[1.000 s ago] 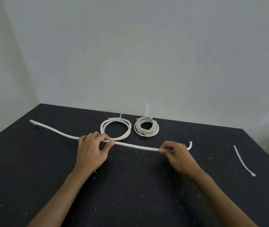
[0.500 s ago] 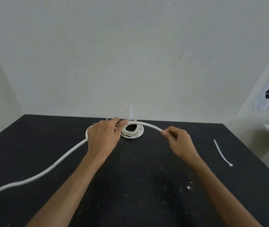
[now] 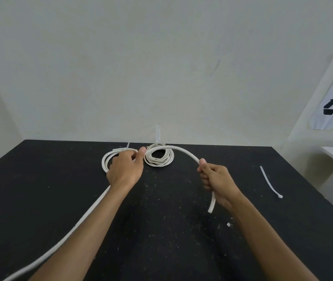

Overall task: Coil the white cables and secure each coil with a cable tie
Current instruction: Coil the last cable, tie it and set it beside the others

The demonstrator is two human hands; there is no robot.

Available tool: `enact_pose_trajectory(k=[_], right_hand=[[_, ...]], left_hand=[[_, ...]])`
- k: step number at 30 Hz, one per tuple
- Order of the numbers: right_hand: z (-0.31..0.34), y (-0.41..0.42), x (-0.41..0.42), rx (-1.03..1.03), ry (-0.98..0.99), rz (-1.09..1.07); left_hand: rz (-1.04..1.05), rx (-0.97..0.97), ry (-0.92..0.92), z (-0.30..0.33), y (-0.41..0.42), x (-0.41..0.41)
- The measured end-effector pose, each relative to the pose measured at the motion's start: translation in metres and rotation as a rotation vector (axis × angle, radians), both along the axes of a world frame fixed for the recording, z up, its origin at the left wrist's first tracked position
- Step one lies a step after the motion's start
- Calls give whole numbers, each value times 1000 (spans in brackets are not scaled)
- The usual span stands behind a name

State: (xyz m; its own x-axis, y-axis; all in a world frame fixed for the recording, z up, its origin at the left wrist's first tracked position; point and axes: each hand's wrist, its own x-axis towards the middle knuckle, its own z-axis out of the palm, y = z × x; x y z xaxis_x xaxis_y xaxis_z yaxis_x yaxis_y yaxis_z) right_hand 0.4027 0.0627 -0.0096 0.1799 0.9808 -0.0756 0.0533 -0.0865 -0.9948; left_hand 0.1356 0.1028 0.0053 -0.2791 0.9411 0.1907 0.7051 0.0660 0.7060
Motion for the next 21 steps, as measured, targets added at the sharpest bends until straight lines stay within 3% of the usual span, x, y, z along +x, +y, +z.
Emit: enact_pose_trajectory(k=[7,14,18,21], right_hand=[[12,1,-23,-15,637,-150],[28,14,-36,-16,1021,-478],[34,20,-39,-17,1078,-528],[28,15,-37,-10,950,-454]], left_hand=[[-102,-90,-462,10,0,13],[-153,-187,-664,16,-14,46],[-133,-295,-819,9,-20,57],[-110,-303,-864,12,-21,51]])
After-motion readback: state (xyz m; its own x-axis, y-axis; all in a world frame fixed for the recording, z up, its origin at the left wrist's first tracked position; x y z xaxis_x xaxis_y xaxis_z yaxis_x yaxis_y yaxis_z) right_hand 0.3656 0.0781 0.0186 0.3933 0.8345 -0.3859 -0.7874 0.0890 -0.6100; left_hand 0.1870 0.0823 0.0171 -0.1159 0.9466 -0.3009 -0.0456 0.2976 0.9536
